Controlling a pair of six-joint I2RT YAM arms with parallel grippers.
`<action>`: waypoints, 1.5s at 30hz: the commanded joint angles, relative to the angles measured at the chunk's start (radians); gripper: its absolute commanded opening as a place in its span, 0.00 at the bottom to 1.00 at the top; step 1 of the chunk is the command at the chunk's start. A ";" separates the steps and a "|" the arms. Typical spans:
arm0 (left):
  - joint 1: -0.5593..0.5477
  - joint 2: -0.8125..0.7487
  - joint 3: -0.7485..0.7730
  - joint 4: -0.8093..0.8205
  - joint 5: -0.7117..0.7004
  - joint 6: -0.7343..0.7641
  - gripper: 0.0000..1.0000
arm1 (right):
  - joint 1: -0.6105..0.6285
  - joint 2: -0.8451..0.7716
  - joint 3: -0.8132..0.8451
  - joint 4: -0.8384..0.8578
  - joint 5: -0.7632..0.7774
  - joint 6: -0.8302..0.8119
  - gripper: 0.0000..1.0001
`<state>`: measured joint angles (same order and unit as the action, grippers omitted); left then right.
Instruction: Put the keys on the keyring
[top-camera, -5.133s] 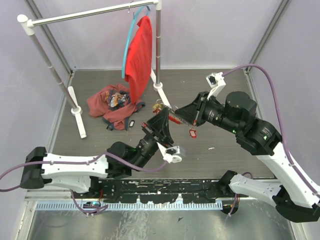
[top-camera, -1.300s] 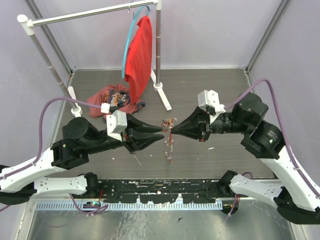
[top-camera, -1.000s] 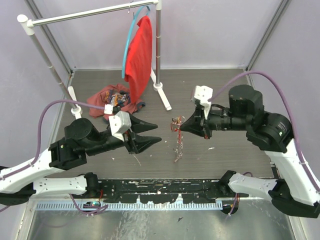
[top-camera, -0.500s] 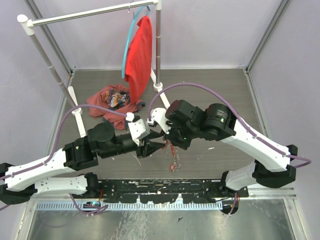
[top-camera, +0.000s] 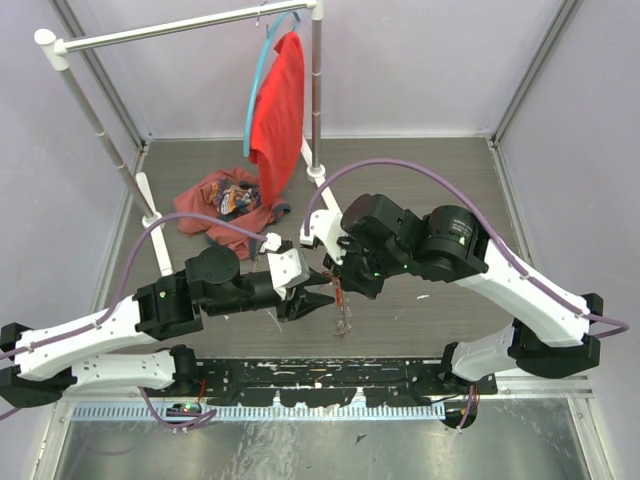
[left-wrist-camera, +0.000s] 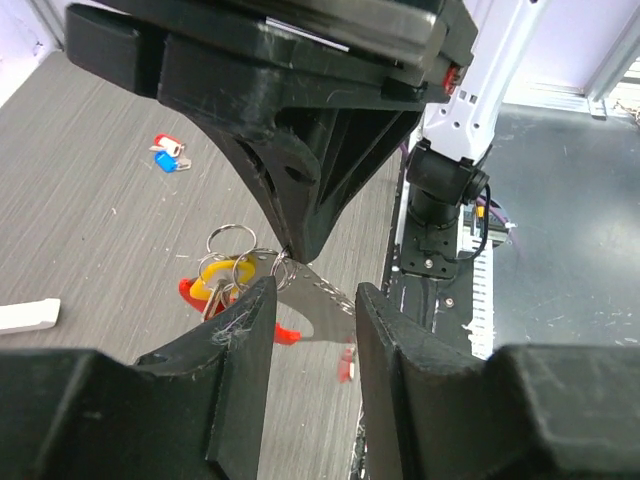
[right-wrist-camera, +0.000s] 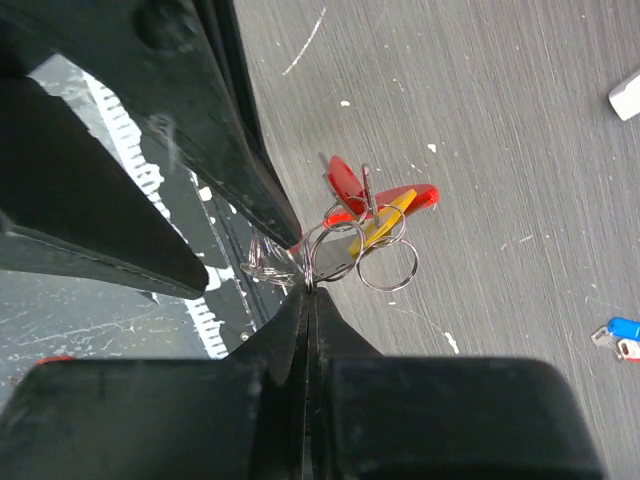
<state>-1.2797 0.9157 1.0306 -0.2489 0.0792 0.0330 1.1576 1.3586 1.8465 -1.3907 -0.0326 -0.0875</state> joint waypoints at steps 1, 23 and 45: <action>0.002 0.009 0.014 0.013 0.043 0.034 0.44 | 0.007 -0.050 0.023 0.087 -0.066 -0.007 0.01; 0.002 -0.038 -0.011 0.064 -0.049 0.026 0.42 | 0.011 -0.078 -0.020 0.127 -0.129 -0.025 0.01; 0.002 0.021 0.028 0.040 0.044 0.032 0.19 | 0.013 -0.102 -0.030 0.169 -0.136 -0.028 0.01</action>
<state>-1.2789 0.9321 1.0271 -0.2302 0.1043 0.0593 1.1641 1.2831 1.8111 -1.3022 -0.1528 -0.1070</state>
